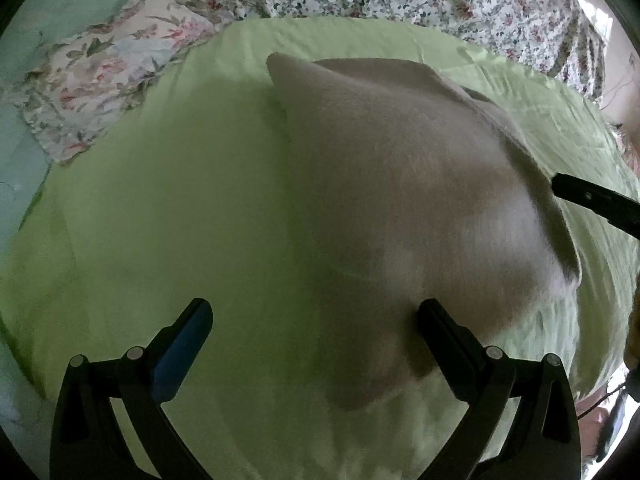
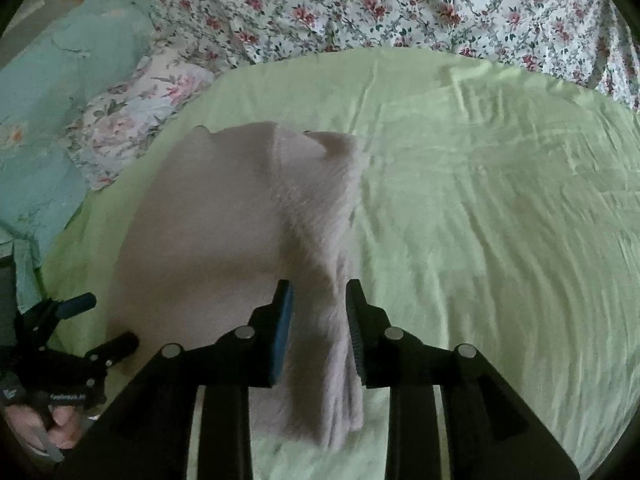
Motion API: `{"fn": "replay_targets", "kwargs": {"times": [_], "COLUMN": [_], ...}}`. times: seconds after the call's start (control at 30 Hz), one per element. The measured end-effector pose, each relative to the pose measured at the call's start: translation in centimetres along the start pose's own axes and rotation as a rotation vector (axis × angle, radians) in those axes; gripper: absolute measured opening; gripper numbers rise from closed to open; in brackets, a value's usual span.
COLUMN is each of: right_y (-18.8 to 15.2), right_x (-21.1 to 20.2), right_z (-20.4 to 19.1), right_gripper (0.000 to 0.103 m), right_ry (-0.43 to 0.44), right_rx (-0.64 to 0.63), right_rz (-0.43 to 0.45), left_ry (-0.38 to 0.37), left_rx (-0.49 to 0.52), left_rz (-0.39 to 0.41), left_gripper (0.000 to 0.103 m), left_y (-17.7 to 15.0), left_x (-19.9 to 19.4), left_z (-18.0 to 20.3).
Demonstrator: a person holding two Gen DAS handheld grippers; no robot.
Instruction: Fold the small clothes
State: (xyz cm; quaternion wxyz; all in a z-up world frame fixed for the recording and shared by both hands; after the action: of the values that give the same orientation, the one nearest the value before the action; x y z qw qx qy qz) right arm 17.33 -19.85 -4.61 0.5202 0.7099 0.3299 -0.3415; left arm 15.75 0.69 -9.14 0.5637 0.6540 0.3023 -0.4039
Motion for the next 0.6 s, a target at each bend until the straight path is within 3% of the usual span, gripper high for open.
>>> {"fn": "replay_targets", "kwargs": {"times": [0.1, 0.27, 0.43, 0.6], "right_y": [-0.9, -2.4, -4.1, -5.8], "right_x": [-1.0, -2.8, -4.1, -4.4], "right_z": [-0.6, -1.6, -2.7, -3.1], "right_gripper": [0.038, 0.041, 0.059, 0.068], "right_ry": [0.009, 0.028, 0.040, 0.053], "right_rx": [-0.006, -0.015, -0.043, -0.055], "right_rz": [0.000, 0.000, -0.003, -0.032], "left_ry": [0.014, 0.038, 0.066, 0.069], "left_rx": [-0.004, -0.010, 0.017, 0.032], "left_rz": [0.010, 0.040, 0.060, 0.061], "left_gripper": [0.102, 0.102, 0.102, 0.102], "left_y": [-0.5, -1.2, -1.9, -2.6], "left_x": [-1.1, -3.3, -4.7, -5.2], "left_z": [-0.1, -0.4, 0.0, 0.5]}}
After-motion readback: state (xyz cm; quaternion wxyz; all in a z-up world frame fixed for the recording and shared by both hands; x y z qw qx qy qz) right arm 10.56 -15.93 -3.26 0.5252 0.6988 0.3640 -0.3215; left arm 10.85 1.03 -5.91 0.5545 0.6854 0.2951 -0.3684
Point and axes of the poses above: each gripper's, at about its wrist camera, not at the fingertips, and x roughly the way its jaws point, z to its right, y to its top, the point moved 8 cm from there along x, roughly the way its jaws point, and after that the axes turned 1 degree about -z, right-handed, at the moved point
